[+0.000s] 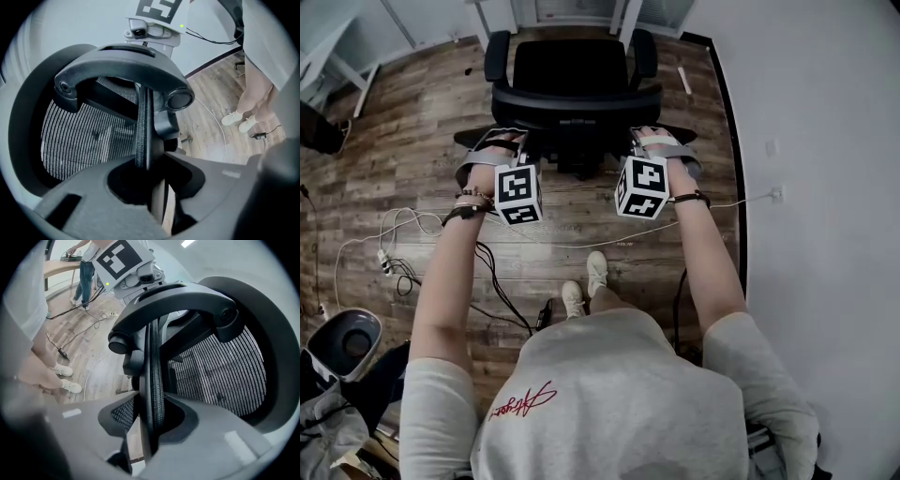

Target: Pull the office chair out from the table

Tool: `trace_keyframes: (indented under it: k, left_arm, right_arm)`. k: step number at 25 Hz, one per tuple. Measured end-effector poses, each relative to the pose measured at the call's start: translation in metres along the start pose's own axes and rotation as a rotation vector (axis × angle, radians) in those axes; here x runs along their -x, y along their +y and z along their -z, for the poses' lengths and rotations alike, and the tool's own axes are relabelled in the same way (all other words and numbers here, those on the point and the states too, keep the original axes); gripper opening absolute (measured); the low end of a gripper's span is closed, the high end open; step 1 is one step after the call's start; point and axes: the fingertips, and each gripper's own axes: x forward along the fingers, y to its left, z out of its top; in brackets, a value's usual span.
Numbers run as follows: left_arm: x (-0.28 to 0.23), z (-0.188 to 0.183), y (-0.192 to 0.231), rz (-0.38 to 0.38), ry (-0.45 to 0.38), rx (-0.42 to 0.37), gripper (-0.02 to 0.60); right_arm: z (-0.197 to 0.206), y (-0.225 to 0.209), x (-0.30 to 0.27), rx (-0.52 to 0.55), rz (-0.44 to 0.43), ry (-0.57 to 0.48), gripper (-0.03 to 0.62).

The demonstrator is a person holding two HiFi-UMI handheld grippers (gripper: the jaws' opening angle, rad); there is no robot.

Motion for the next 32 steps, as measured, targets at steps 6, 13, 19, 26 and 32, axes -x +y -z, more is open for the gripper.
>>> trace_keyframes:
  k: [6, 13, 19, 26, 32]
  left_arm:
    - [0.006, 0.000, 0.003, 0.019, -0.004, 0.001, 0.095]
    - [0.020, -0.006, -0.008, 0.011, -0.006, -0.004, 0.094]
    - [0.033, -0.007, -0.015, 0.007, -0.010, -0.005, 0.094]
    - [0.047, -0.015, -0.036, 0.004, -0.008, -0.004, 0.094]
    - [0.058, -0.025, -0.047, 0.004, -0.001, -0.001, 0.094]
  right_arm:
    - [-0.003, -0.001, 0.006, -0.008, -0.003, 0.006, 0.112]
    - [-0.004, 0.011, 0.018, -0.014, -0.015, 0.020, 0.113]
    - [-0.010, 0.019, 0.027, -0.016, -0.028, 0.035, 0.110]
    - [-0.011, 0.041, 0.042, -0.005, -0.008, 0.031, 0.109]
    - [-0.008, 0.053, 0.054, -0.001, -0.012, 0.026, 0.109]
